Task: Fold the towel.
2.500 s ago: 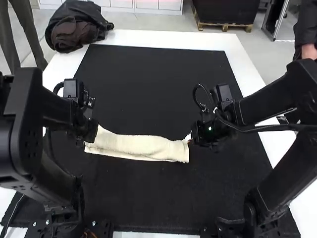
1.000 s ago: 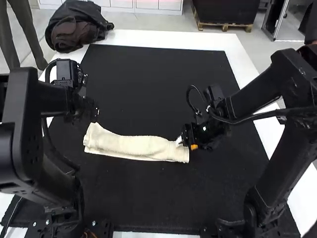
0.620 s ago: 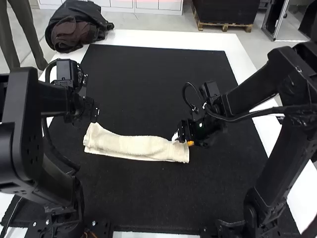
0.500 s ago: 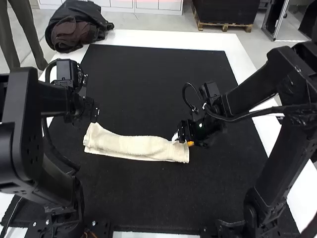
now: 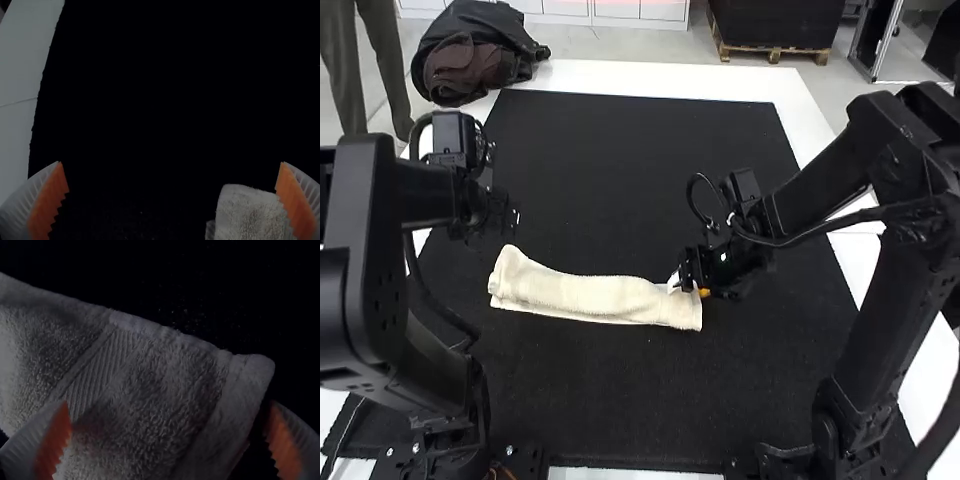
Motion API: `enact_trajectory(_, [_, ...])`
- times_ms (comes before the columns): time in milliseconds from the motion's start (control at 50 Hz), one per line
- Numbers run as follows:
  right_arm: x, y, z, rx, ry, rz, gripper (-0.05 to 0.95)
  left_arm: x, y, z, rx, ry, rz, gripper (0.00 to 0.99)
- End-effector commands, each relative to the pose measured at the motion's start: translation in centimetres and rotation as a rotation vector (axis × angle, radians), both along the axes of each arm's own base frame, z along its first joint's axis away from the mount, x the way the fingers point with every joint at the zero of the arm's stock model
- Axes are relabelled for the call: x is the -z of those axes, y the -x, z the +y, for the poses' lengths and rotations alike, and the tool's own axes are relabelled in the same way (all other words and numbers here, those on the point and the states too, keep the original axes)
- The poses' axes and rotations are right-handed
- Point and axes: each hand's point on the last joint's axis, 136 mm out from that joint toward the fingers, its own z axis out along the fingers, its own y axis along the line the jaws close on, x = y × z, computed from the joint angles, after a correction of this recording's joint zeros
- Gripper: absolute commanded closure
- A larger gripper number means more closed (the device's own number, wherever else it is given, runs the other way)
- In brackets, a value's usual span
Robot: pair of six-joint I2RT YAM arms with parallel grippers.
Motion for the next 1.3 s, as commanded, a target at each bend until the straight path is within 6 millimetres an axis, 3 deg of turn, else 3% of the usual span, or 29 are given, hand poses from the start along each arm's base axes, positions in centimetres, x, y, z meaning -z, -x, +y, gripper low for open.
enact_trajectory(0, [2.1, 1.7, -0.4, -0.013, 0.029, 0.055, 0.17, -3.0, -1.0, 0.9, -0.030, -0.007, -0.075, 0.025])
enact_trajectory(40, [2.4, 1.9, -0.4, -0.016, 0.023, 0.059, 0.29, -3.2, -1.1, 1.0, -0.032, -0.009, -0.081, 0.025])
enact_trajectory(80, [2.7, 2.1, -0.3, -0.020, 0.017, 0.065, 0.51, -3.4, -1.2, 1.2, -0.036, -0.010, -0.084, 0.025])
enact_trajectory(140, [3.3, 2.2, -0.3, -0.024, 0.017, 0.073, 0.93, -3.6, -1.2, 1.5, -0.044, -0.011, -0.087, 0.025])
enact_trajectory(260, [4.1, 2.4, -0.4, -0.031, 0.030, 0.096, 0.92, -3.9, -1.0, 2.4, -0.068, -0.011, -0.090, 0.025])
enact_trajectory(460, [3.0, 1.5, -0.1, -0.027, 0.015, 0.080, 0.92, -3.7, -0.4, 3.9, -0.109, -0.004, -0.079, 0.025])
enact_trajectory(820, [-3.9, -0.9, 1.7, -0.005, -0.077, 0.017, 0.93, -3.6, -0.3, 3.8, -0.107, -0.001, -0.075, 0.025])
enact_trajectory(1100, [-7.5, -1.4, 1.9, 0.011, -0.114, -0.015, 0.93, -3.5, -0.3, 3.9, -0.110, -0.001, -0.074, 0.025])
enact_trajectory(1280, [-9.1, -0.8, 3.3, -0.001, -0.175, 0.011, 0.93, -3.9, -0.5, 4.0, -0.117, -0.004, -0.092, 0.025])
